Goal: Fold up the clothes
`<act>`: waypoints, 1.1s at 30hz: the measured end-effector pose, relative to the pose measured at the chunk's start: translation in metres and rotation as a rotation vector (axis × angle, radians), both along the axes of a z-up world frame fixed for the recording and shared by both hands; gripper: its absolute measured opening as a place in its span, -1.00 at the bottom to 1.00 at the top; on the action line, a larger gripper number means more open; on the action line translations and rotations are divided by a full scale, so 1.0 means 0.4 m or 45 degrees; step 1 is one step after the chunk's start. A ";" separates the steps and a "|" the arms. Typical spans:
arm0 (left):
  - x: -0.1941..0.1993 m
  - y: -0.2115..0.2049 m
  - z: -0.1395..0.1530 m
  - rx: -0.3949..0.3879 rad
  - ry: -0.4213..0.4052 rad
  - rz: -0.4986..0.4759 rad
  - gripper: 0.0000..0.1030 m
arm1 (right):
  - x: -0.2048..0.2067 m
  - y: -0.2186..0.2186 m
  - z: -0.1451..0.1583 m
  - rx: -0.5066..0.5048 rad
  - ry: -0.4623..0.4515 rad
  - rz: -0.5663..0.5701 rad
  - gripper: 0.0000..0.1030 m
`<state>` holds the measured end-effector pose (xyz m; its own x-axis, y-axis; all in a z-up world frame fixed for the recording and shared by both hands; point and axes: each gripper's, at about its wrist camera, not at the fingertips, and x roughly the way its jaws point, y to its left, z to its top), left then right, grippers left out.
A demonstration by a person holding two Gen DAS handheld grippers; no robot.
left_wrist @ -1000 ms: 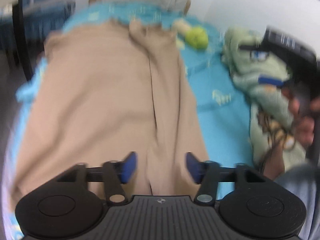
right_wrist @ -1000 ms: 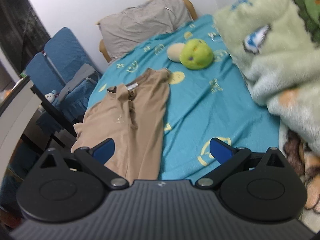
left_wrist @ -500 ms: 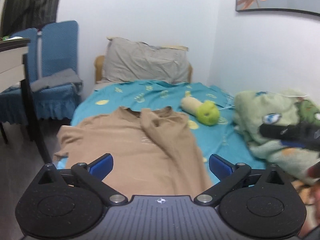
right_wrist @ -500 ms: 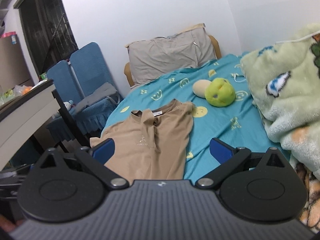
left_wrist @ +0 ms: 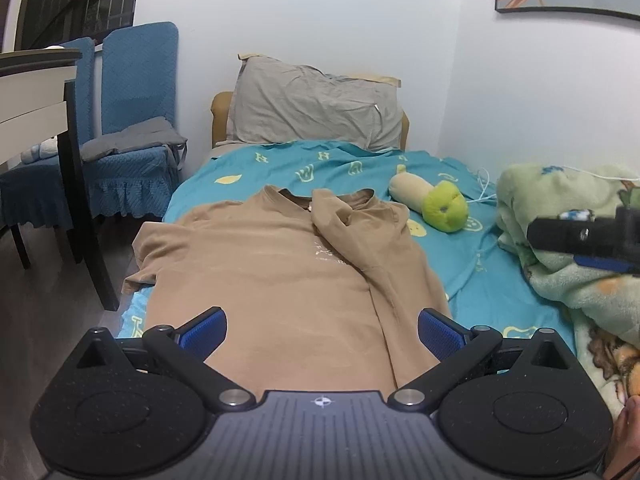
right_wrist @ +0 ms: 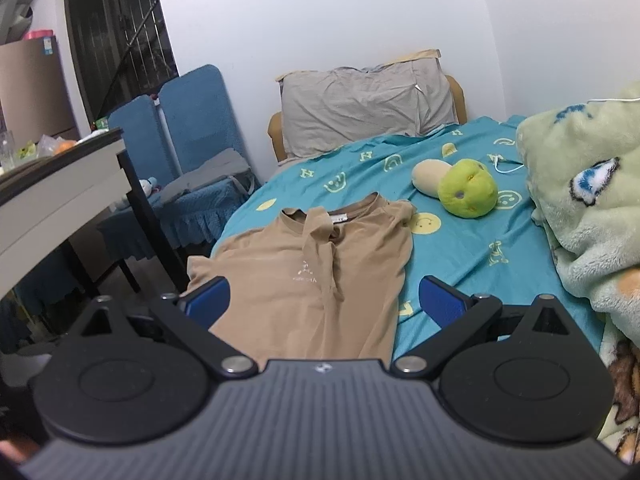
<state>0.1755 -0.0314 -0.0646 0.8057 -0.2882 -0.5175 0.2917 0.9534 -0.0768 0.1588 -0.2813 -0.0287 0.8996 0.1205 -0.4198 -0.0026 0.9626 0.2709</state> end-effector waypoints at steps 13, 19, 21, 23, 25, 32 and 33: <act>0.000 0.091 0.043 -0.039 0.085 -0.031 0.99 | 0.076 0.031 -0.005 0.049 0.156 0.127 0.97; 0.024 0.166 0.034 -0.111 0.147 -0.022 0.99 | 0.249 0.162 0.007 -0.128 0.206 0.321 0.96; 0.035 0.189 0.019 -0.135 0.155 -0.020 0.99 | 0.323 0.235 -0.012 -0.198 0.235 0.412 0.91; 0.049 0.216 -0.004 -0.165 0.186 -0.023 0.99 | 0.401 0.313 -0.039 -0.252 0.263 0.481 0.79; 0.069 0.238 -0.027 -0.178 0.212 -0.012 0.99 | 0.480 0.394 -0.074 -0.272 0.290 0.531 0.65; 0.156 0.336 -0.112 -0.279 0.317 0.098 0.99 | 0.707 0.713 -0.182 -0.465 0.259 0.822 0.42; 0.164 0.348 -0.121 -0.292 0.327 0.114 0.99 | 0.732 0.755 -0.199 -0.493 0.255 0.877 0.41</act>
